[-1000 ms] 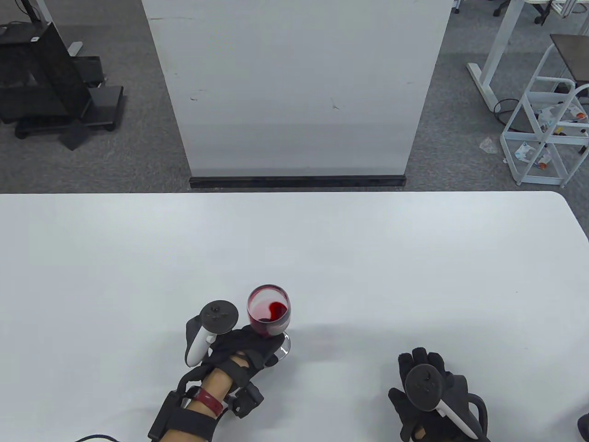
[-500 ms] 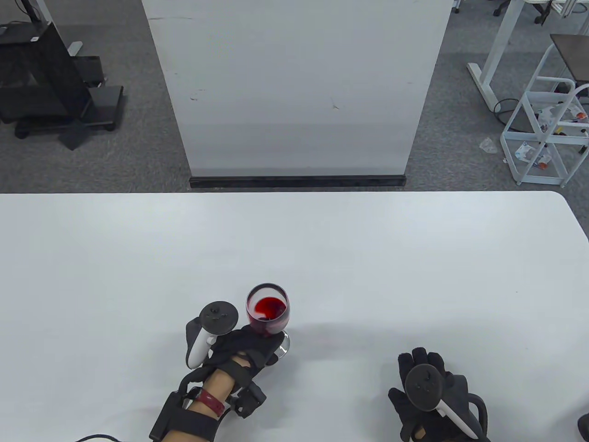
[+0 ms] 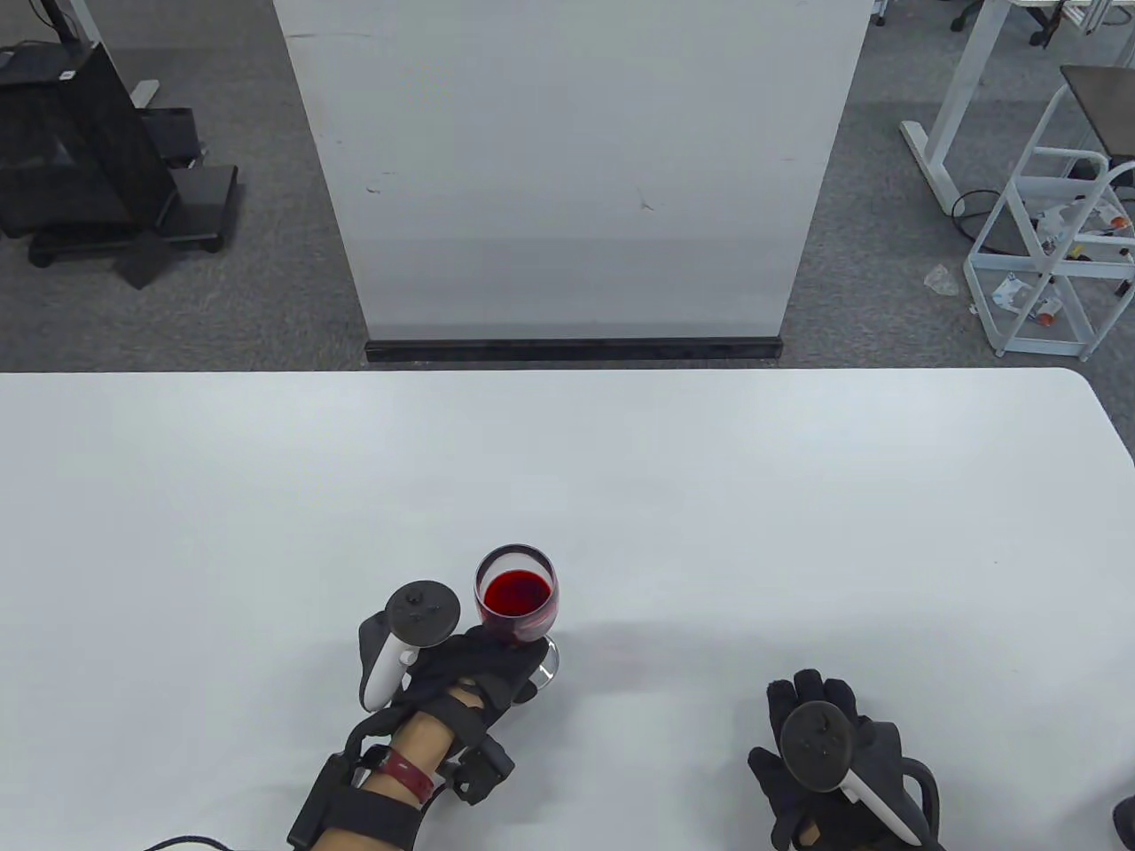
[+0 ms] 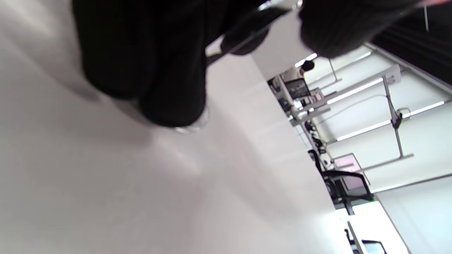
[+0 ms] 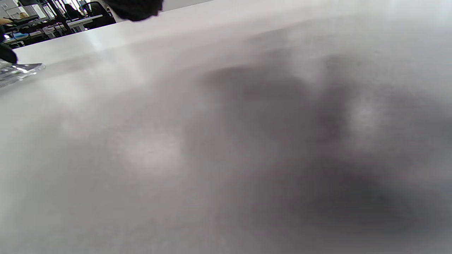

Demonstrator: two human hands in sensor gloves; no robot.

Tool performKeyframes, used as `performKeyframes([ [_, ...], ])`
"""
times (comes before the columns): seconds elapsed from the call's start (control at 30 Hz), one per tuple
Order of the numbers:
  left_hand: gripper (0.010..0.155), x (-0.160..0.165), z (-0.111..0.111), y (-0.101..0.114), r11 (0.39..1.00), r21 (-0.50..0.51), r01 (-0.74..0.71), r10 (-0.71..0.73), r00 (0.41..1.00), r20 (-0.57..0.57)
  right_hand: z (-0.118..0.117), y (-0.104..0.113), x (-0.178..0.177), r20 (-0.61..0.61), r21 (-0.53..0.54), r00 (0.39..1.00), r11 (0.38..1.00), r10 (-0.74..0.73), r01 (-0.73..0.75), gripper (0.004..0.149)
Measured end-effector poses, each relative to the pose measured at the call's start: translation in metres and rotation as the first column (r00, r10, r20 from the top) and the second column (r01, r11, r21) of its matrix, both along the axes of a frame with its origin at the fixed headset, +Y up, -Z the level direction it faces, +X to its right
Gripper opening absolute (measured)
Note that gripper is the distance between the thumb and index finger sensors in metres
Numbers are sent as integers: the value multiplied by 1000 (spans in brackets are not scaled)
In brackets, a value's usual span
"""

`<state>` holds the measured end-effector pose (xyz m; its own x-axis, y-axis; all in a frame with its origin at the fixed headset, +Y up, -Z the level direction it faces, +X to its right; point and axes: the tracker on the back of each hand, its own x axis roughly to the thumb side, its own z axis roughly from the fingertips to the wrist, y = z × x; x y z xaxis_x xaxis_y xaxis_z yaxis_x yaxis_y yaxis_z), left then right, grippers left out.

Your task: Shake wine glass on table

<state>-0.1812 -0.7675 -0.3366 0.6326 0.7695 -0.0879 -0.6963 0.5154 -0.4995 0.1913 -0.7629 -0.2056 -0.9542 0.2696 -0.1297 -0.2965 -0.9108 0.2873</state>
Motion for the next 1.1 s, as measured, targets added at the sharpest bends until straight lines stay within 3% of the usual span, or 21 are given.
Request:
performKeyframes([
  [0.07, 63, 0, -1, -1, 999, -43, -3, 7, 997, 79, 0, 0, 0, 2, 2, 1000, 1000, -4, 4, 75],
  [0.1, 63, -1, -1, -1, 999, -45, -7, 10, 998, 65, 0, 0, 0, 2, 1, 1000, 1000, -4, 4, 75],
  [0.17, 63, -2, 1, 0, 1000, 17, -3, 4, 997, -73, 0, 0, 0, 3, -2, 1000, 1000, -3, 3, 75],
  [0.2, 63, -1, 1, 0, 1000, 21, 0, 1, 997, -72, 0, 0, 0, 2, -1, 1000, 1000, -2, 2, 75],
  [0.3, 64, 1, -1, 0, 999, -39, 0, 3, 996, 85, 0, 0, 0, 2, 1, 1000, 1000, -4, 4, 75],
  [0.43, 63, 1, 1, 1, 1000, 19, 8, -7, 999, -53, 0, -1, 0, 2, -4, 1000, 1000, -1, 1, 75],
  [0.53, 63, 1, -2, 0, 999, -39, -4, 7, 997, 71, 0, 0, 0, 3, 0, 1000, 1000, -4, 4, 75],
  [0.63, 63, -2, 0, 1, 1000, 16, 5, -4, 998, -66, 0, -1, 0, 4, -2, 1000, 1000, -3, 3, 75],
  [0.73, 63, 1, 0, 0, 1000, -14, 8, -8, 999, 33, 0, 0, 0, 3, 0, 1000, 1000, -3, 3, 75],
  [0.87, 63, 0, 1, 2, 1000, 14, 24, -23, 997, -67, 0, -1, 0, 3, -1, 1000, 1000, -2, 2, 75],
  [1.0, 63, 1, 1, 2, 999, -30, 18, -17, 1000, 24, 0, 0, 1, 4, 2, 1000, 1000, -5, 5, 75],
  [1.1, 63, -1, 2, 2, 1000, 9, 23, -22, 996, -87, 0, 0, 1, 4, 0, 1000, 1000, -3, 3, 75],
])
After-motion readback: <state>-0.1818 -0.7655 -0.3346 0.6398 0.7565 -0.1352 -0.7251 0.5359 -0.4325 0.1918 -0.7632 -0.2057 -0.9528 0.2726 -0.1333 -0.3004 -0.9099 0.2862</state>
